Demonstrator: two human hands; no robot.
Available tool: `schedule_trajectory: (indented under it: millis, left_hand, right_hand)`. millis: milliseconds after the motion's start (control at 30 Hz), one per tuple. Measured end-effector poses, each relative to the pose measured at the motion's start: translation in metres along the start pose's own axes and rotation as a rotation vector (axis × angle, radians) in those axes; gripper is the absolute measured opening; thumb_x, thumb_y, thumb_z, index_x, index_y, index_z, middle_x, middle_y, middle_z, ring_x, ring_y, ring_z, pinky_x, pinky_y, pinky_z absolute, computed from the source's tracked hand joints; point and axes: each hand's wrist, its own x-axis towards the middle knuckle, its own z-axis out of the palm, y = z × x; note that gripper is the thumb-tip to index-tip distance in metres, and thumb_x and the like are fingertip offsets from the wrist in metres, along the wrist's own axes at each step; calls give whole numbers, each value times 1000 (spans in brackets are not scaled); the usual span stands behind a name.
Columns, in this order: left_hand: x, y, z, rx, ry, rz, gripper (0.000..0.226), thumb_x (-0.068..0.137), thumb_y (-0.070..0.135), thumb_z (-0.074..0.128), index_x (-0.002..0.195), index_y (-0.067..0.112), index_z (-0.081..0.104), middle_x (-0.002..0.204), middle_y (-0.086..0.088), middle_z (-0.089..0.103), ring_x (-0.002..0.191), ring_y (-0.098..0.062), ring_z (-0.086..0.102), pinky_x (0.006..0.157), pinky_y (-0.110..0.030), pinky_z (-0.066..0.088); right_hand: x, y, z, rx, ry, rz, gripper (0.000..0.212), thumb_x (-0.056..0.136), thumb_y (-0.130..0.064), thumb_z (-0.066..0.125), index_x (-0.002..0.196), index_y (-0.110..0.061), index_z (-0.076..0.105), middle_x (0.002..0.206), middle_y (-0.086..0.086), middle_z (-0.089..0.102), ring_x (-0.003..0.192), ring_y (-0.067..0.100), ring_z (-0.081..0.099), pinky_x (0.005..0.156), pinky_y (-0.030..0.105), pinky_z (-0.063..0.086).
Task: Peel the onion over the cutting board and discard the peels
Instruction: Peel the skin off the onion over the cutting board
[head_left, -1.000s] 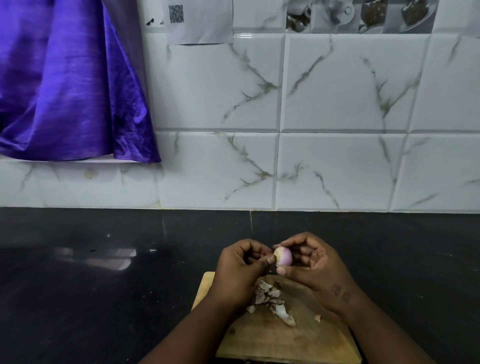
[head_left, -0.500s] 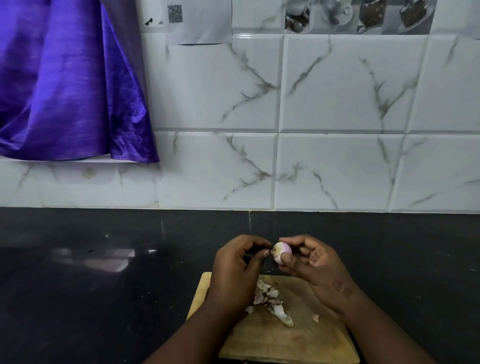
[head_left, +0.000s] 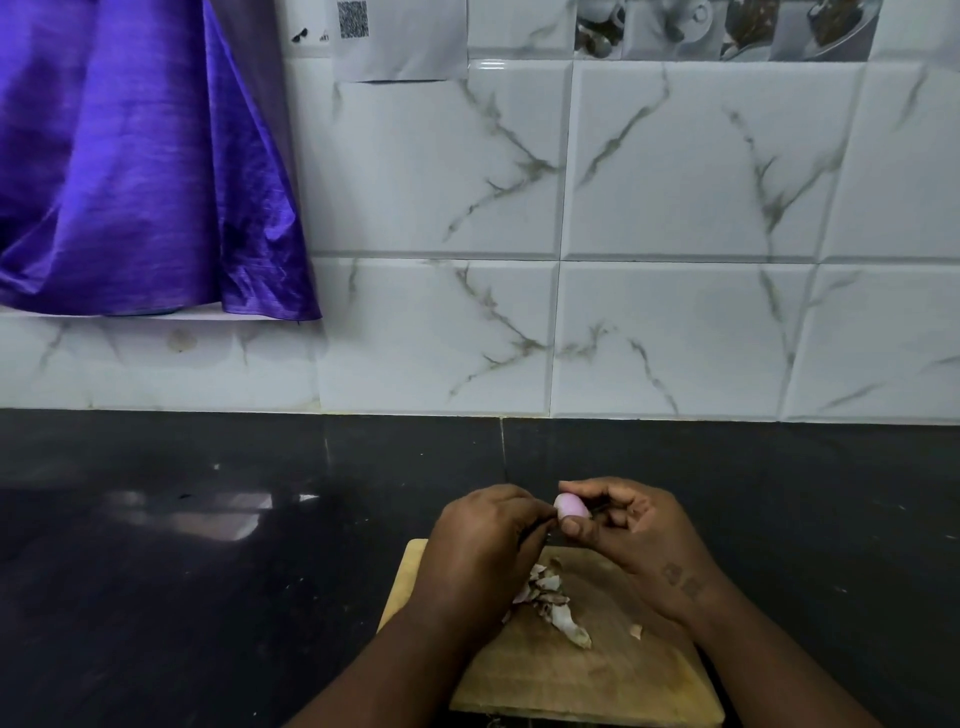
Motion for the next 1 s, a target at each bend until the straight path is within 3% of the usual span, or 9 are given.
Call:
schedule_trajectory:
  millis: [267, 467, 600, 767, 867, 1000]
  left_hand:
    - [-1, 3, 0, -17, 14, -36, 10, 92, 24, 78, 100, 26, 82, 89, 11, 78, 79, -2, 69, 68, -19, 54]
    - [-1, 6, 3, 1, 31, -38, 18, 95, 33, 61, 93, 24, 77, 82, 11, 72, 71, -6, 65, 60, -25, 54]
    - [-1, 7, 5, -145, 73, -252, 5, 93, 25, 74, 90, 28, 77, 83, 15, 70, 78, -5, 66, 64, -15, 49]
    - [2, -2, 10, -387, 192, -501, 17, 95, 12, 77, 90, 27, 81, 83, 13, 77, 80, -4, 73, 70, -19, 57]
    - [1, -3, 11, -430, 184, -520, 16, 98, 14, 75, 98, 28, 83, 91, 15, 79, 88, -2, 74, 77, -25, 62]
    - [0, 2, 9, -434, 108, -464, 11, 94, 19, 81, 100, 28, 85, 90, 15, 81, 89, 1, 75, 76, -17, 59]
  right_hand:
    - [-1, -4, -1, 2, -26, -35, 40, 76, -21, 85, 116, -20, 79, 108, -8, 83, 100, 9, 79, 82, 21, 62]
    - [-2, -3, 0, 15, -41, -61, 39, 75, -18, 85, 114, -19, 80, 109, -8, 83, 103, 10, 78, 83, 19, 61]
    - [0, 1, 0, 91, -56, -42, 41, 76, -7, 85, 116, -15, 78, 111, -1, 83, 105, 16, 79, 84, 24, 62]
    - [3, 4, 3, 174, -45, -36, 44, 72, -8, 85, 114, -17, 77, 119, 6, 80, 111, 23, 76, 94, 37, 61]
    - [4, 6, 1, 204, -40, -33, 43, 76, 2, 83, 115, -14, 75, 119, 8, 79, 113, 25, 75, 95, 36, 61]
    - [4, 8, 2, 208, -30, -28, 43, 80, 15, 77, 115, -9, 73, 118, 10, 78, 113, 25, 75, 93, 33, 62]
